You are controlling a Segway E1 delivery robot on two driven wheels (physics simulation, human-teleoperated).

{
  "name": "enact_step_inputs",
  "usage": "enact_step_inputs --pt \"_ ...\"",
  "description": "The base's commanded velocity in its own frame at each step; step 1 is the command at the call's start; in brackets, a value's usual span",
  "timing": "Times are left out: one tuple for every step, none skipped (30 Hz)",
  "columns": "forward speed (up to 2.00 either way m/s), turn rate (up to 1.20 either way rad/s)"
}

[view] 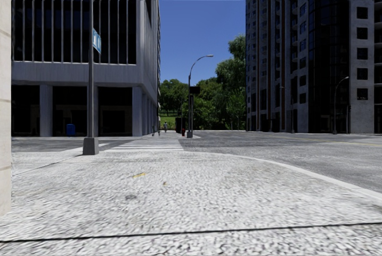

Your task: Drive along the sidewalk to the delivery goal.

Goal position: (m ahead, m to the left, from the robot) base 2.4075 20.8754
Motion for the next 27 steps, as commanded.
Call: enact_step_inputs --pt "2.00 0.00" --pt "2.00 0.00" --pt "1.49 0.00" --pt "0.00 0.00" --pt "0.00 0.00" --pt "0.00 0.00" --pt "0.00 0.00" --pt "0.00 0.00" --pt "0.00 0.28" --pt "0.00 0.28" --pt "0.00 0.48" --pt "0.00 0.57" --pt "0.00 0.07" --pt "0.00 0.00" --pt "0.00 0.00" --pt "0.00 0.00" --pt "0.00 0.03" --pt "0.03 0.09" --pt "0.03 0.09" --pt "0.35 0.12" --pt "0.63 0.15" --pt "0.98 0.18" --pt "0.98 0.18" --pt "1.17 0.20" --pt "1.21 0.20" --pt "1.18 0.20" --pt "1.18 0.20"
